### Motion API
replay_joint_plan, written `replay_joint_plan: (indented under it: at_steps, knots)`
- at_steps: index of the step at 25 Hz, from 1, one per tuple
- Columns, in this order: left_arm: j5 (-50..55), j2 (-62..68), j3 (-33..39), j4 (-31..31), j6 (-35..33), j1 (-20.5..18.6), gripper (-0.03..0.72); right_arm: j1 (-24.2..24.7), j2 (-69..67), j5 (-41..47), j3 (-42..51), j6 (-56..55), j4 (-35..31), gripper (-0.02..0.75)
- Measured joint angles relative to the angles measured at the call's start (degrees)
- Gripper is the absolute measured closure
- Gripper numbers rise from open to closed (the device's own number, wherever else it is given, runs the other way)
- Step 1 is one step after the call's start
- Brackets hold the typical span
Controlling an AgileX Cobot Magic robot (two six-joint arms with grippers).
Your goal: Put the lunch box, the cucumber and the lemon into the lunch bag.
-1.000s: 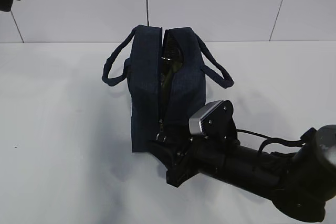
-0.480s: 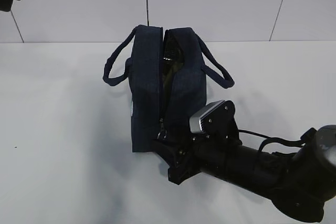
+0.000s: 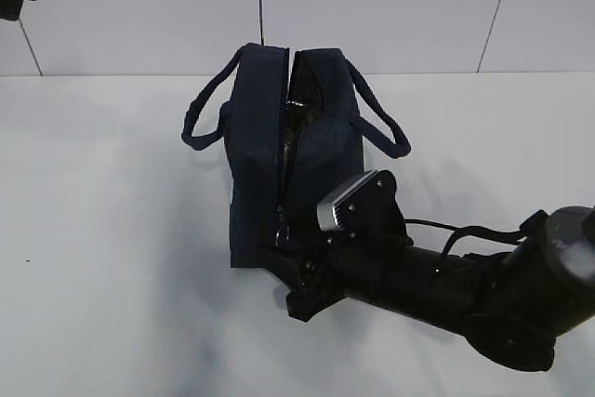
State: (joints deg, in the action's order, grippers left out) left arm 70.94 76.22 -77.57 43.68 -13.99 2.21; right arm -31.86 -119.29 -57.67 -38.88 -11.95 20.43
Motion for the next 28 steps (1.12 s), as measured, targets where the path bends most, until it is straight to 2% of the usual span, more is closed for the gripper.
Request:
replay_joint_plan:
  at_steps: [10, 20, 28]
  knots:
    - [-0.2, 0.0, 0.0, 0.0, 0.0, 0.0, 0.461, 0.0, 0.0, 1.2, -0.5, 0.0, -0.3, 0.302]
    - [-0.3, 0.0, 0.0, 0.0, 0.0, 0.0, 0.461, 0.0, 0.0, 1.3, -0.5, 0.1, -4.8, 0.305]
    - [-0.6, 0.0, 0.0, 0.0, 0.0, 0.0, 0.461, 0.0, -0.1, 1.7, -0.5, 0.1, -6.0, 0.465]
